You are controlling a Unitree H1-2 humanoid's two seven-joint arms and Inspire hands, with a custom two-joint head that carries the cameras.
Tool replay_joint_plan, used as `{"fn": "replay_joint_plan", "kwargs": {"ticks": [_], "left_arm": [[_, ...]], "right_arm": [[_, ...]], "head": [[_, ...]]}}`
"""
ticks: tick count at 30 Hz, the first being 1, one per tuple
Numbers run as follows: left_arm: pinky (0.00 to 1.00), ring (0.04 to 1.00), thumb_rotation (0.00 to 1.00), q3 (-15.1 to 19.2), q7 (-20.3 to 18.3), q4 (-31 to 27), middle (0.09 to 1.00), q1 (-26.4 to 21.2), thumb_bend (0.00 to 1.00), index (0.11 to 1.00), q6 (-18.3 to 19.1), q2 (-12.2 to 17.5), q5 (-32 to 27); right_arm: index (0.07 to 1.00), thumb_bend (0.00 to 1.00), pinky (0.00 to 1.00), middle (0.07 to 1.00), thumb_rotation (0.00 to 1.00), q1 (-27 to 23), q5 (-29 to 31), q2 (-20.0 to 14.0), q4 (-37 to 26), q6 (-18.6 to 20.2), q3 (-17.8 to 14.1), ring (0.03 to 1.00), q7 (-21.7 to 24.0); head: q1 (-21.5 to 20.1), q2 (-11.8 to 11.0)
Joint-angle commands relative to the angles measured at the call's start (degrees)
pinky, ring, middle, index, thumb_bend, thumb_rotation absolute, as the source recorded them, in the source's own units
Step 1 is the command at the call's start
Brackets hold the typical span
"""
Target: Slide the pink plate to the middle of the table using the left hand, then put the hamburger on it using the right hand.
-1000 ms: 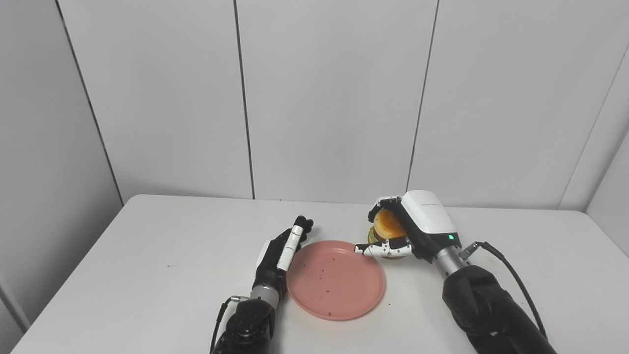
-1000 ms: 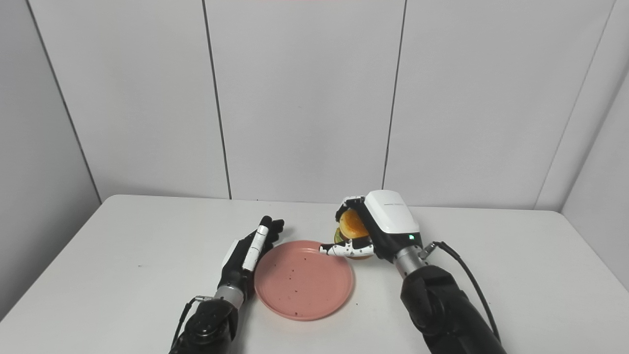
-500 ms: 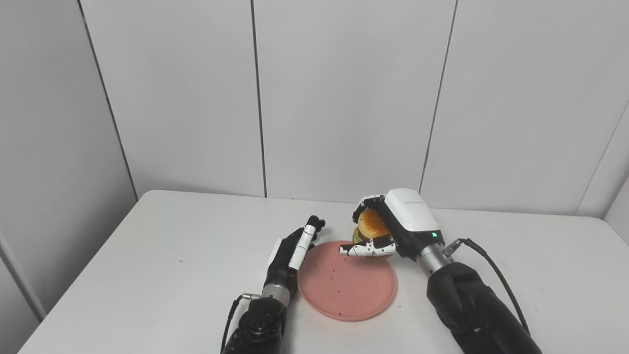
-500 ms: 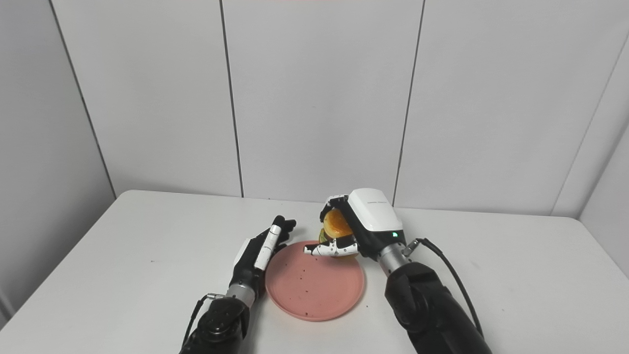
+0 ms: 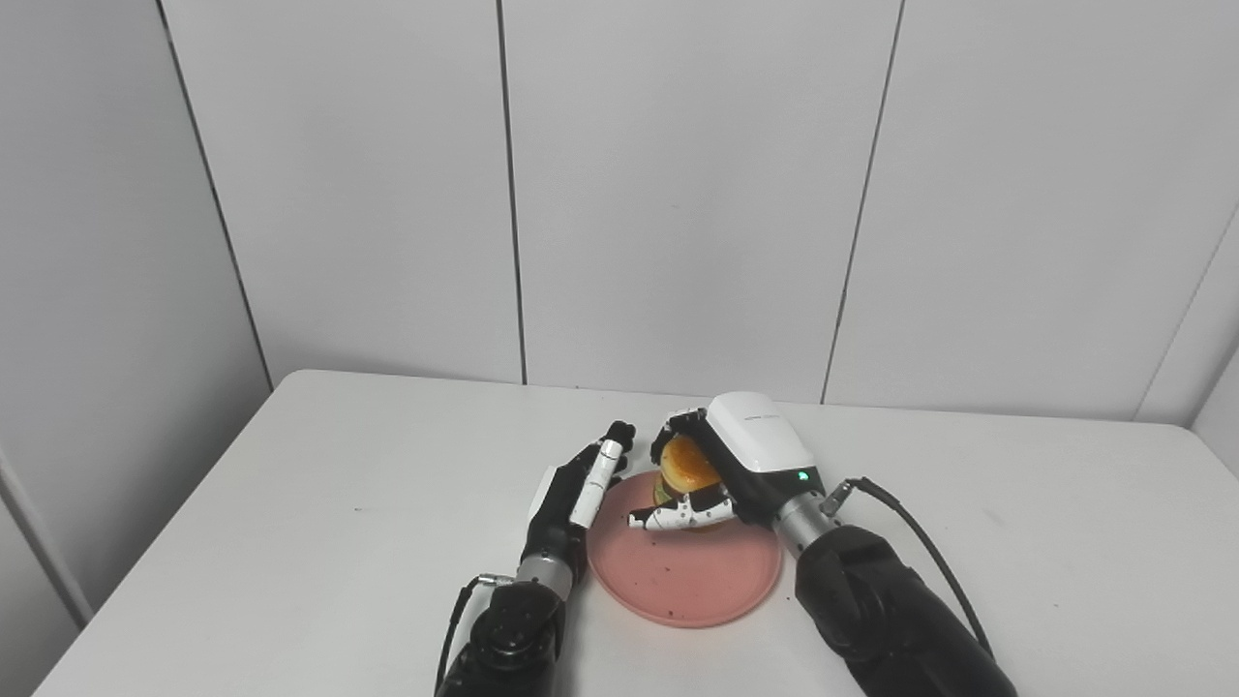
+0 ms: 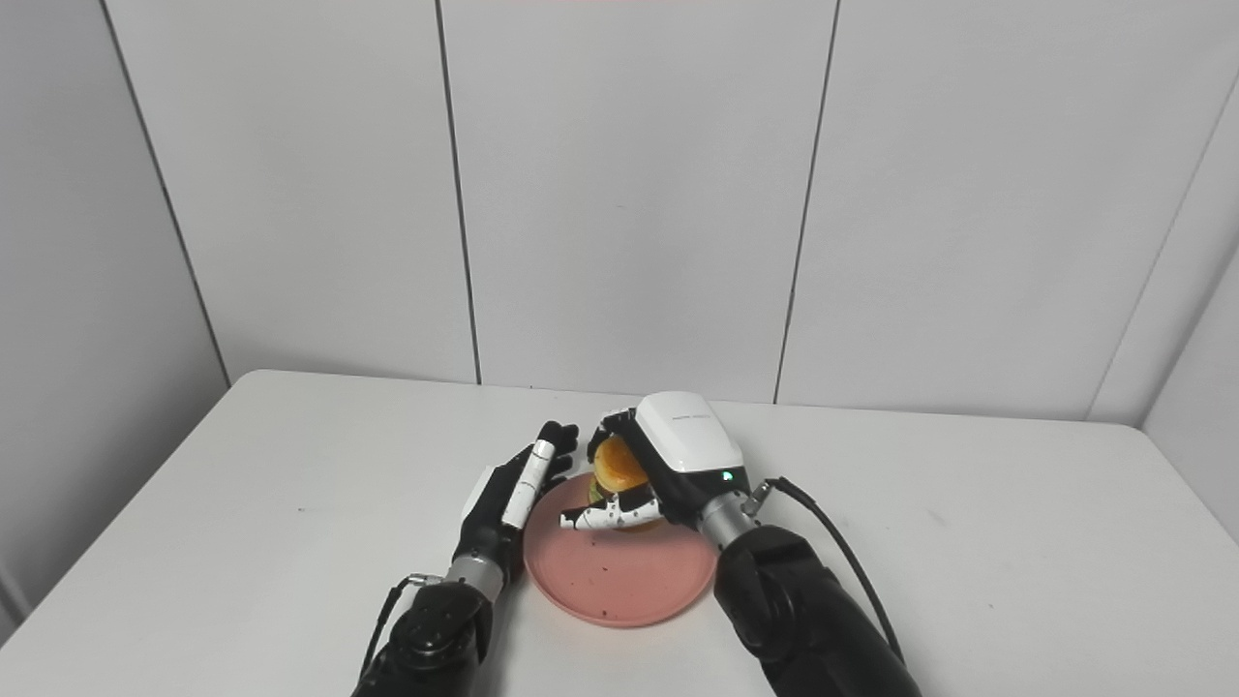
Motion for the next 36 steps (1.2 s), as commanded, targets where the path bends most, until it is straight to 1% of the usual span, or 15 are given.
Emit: {"fn": "replay_joint_plan", "kwargs": {"ticks": [1,3,5,9,12,15,19,25,27,28,31,33,34,35,36], "left_arm": [[0.85,0.910,0.99,0.00,-0.92,-0.11,0.877,-0.55,0.84,0.882,0.01,-0.60,-0.59],[0.84,0.908,1.00,0.22,-0.82,-0.10,0.876,-0.52,0.85,0.890,0.07,-0.71,-0.63],[0.83,0.921,1.00,0.21,-1.27,0.00,0.901,-0.51,0.85,0.890,-0.34,-0.62,-0.66],[0.82,0.934,1.00,0.33,-1.67,0.50,0.916,-0.73,0.86,0.858,-0.92,-0.45,-0.69],[0.82,0.934,1.00,0.49,-1.68,0.71,0.918,-0.85,0.87,0.849,-0.89,-0.39,-0.63],[0.81,0.919,1.00,0.56,-2.12,0.99,0.894,-0.99,0.86,0.817,-1.21,-0.30,-0.79],[0.83,0.935,1.00,0.42,-2.40,1.26,0.899,-1.10,0.86,0.804,-2.16,-0.10,-0.44],[0.89,0.901,1.00,0.22,-2.36,1.14,0.861,-1.15,0.84,0.787,-2.69,0.15,0.07],[0.87,0.899,1.00,0.21,-2.36,1.05,0.861,-1.14,0.84,0.783,-2.54,0.13,0.05],[0.88,0.901,1.00,0.20,-2.35,1.03,0.862,-1.13,0.83,0.783,-2.49,0.12,0.07],[0.88,0.901,1.00,0.23,-2.25,0.92,0.865,-1.12,0.83,0.784,-2.31,0.02,0.03],[0.87,0.896,1.00,0.27,-2.04,0.78,0.867,-1.11,0.84,0.786,-2.14,-0.10,0.07],[0.89,0.896,1.00,0.26,-1.99,0.73,0.867,-1.10,0.83,0.789,-2.08,-0.12,0.11],[0.89,0.894,1.00,0.24,-1.99,0.66,0.864,-1.07,0.83,0.796,-2.01,-0.12,0.13],[0.88,0.888,1.00,0.18,-1.92,0.57,0.860,-1.02,0.83,0.800,-2.01,-0.10,0.26]], "right_arm": [[0.489,0.66,0.39,0.485,0.53,-3.82,-0.26,0.36,-0.19,-1.06,0.05,0.439,-1.09],[0.495,0.66,0.39,0.490,0.54,-3.87,-0.39,0.55,0.90,-1.38,0.41,0.442,-1.65],[0.490,0.66,0.38,0.482,0.54,-3.85,-0.70,0.67,1.97,-1.88,0.80,0.435,-2.62],[0.470,0.66,0.36,0.458,0.52,-3.71,-0.82,0.52,3.70,-3.05,1.40,0.416,-3.90],[0.474,0.66,0.37,0.466,0.54,-3.59,-0.87,0.29,4.16,-2.62,1.81,0.424,-3.87],[0.477,0.66,0.36,0.465,0.56,-3.55,-0.87,0.13,4.39,-2.25,2.09,0.421,-3.56],[0.484,0.64,0.37,0.471,0.56,-3.58,-0.67,0.04,5.09,-2.46,2.39,0.429,-3.49],[0.487,0.63,0.38,0.473,0.53,-3.60,-0.19,0.38,6.20,-2.58,2.35,0.434,-3.68],[0.489,0.63,0.38,0.475,0.50,-3.61,0.07,0.53,6.58,-2.59,2.28,0.435,-3.62],[0.489,0.63,0.38,0.475,0.49,-3.61,0.12,0.58,6.73,-2.64,2.30,0.434,-3.63],[0.492,0.63,0.38,0.479,0.49,-3.60,0.07,0.58,6.78,-2.83,2.48,0.439,-3.76],[0.502,0.63,0.39,0.490,0.50,-3.45,-0.01,0.62,6.54,-2.88,2.50,0.451,-4.08],[0.508,0.63,0.39,0.492,0.50,-3.26,0.33,0.72,6.24,-2.74,2.23,0.452,-3.99],[0.535,0.64,0.39,0.500,0.49,-3.03,0.80,0.78,5.82,-2.52,1.93,0.451,-3.62],[0.568,0.65,0.38,0.515,0.48,-2.85,1.18,0.77,5.45,-2.37,1.74,0.457,-3.21]], "head": [[-0.32,0.04],[-0.41,0.07],[-0.48,0.11],[-0.54,0.28],[-0.54,0.28],[-0.63,0.35],[-0.60,0.37],[-0.66,0.39],[-0.62,0.37],[-0.62,0.37],[-0.62,0.45],[-0.64,0.48],[-0.64,0.49],[-0.65,0.50],[-0.66,0.54]]}}
